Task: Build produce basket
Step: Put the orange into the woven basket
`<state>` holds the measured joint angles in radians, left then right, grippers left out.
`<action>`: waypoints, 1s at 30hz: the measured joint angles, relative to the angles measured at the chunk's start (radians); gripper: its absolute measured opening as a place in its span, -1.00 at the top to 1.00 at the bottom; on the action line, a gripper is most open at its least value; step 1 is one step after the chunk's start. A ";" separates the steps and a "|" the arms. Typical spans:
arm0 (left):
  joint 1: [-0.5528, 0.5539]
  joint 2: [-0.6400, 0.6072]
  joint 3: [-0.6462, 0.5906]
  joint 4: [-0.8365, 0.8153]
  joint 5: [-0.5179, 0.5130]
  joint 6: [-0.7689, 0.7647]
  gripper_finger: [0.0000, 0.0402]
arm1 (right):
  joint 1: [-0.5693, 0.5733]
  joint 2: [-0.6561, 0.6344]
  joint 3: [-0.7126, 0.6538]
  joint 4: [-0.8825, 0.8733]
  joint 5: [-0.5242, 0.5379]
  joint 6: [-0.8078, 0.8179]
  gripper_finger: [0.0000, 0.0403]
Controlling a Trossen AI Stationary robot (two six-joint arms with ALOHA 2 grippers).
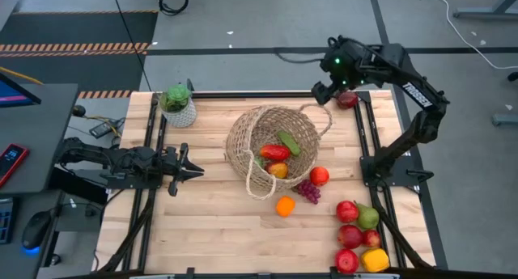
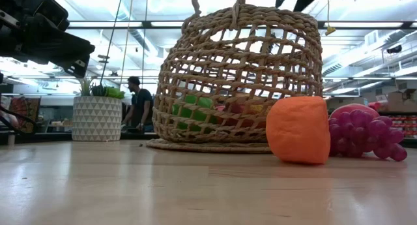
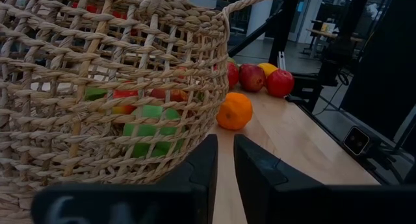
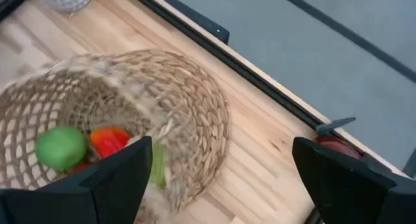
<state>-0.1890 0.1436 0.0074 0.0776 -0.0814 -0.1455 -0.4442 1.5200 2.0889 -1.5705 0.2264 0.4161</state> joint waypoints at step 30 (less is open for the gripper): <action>0.000 0.000 0.000 0.000 0.000 0.000 0.72 | -0.518 0.084 -0.272 0.070 -0.124 -0.312 -0.85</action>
<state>-0.1892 0.1438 0.0074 0.0776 -0.0814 -0.1455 -0.9625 1.6043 1.8171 -1.5005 0.1024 0.1038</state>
